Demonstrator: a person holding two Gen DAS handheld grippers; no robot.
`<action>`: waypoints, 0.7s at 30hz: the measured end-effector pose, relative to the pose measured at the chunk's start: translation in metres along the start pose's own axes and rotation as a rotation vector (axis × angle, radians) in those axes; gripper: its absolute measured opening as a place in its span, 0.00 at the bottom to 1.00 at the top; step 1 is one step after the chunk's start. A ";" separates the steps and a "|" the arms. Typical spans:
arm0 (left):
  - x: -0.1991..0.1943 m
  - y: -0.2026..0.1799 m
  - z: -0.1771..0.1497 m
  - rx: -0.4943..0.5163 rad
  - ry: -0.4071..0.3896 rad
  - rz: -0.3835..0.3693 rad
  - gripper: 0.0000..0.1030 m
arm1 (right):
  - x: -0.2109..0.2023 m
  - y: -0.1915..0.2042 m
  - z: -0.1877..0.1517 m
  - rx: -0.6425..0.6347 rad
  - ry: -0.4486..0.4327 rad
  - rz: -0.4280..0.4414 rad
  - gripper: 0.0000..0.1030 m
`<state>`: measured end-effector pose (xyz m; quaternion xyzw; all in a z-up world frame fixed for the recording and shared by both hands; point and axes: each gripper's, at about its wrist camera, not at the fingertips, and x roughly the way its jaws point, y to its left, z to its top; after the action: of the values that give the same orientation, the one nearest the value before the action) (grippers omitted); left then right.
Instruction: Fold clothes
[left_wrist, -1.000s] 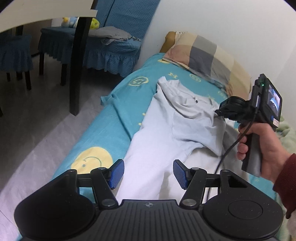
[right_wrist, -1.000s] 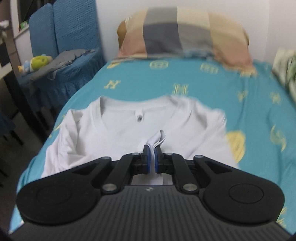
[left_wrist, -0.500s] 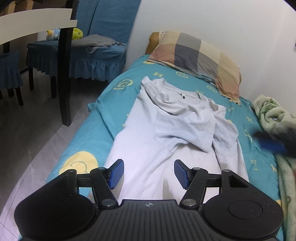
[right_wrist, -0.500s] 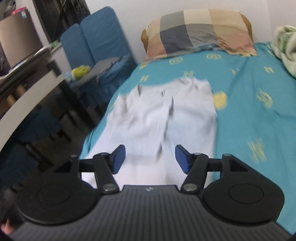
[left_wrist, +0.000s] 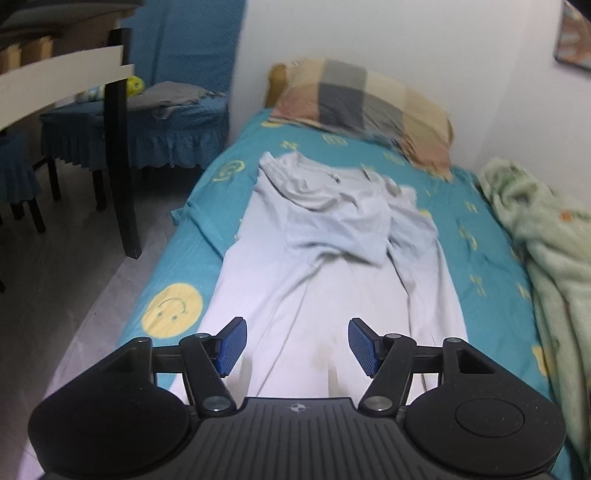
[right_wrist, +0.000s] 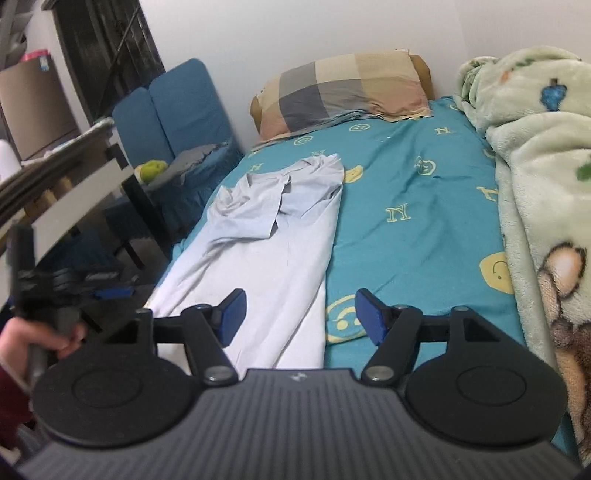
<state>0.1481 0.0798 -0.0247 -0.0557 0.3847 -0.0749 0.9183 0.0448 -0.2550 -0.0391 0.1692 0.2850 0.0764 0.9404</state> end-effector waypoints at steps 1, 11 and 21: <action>-0.008 0.003 0.001 0.005 0.028 -0.002 0.62 | 0.000 -0.001 0.000 0.015 0.002 0.007 0.66; -0.046 0.059 -0.034 0.199 0.368 0.069 0.66 | 0.007 -0.002 -0.004 0.004 0.037 0.083 0.66; -0.029 0.080 -0.080 0.415 0.688 0.024 0.54 | 0.013 0.001 -0.004 0.014 0.053 0.107 0.66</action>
<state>0.0791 0.1605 -0.0731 0.1639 0.6471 -0.1544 0.7284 0.0534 -0.2498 -0.0490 0.1888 0.3006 0.1291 0.9259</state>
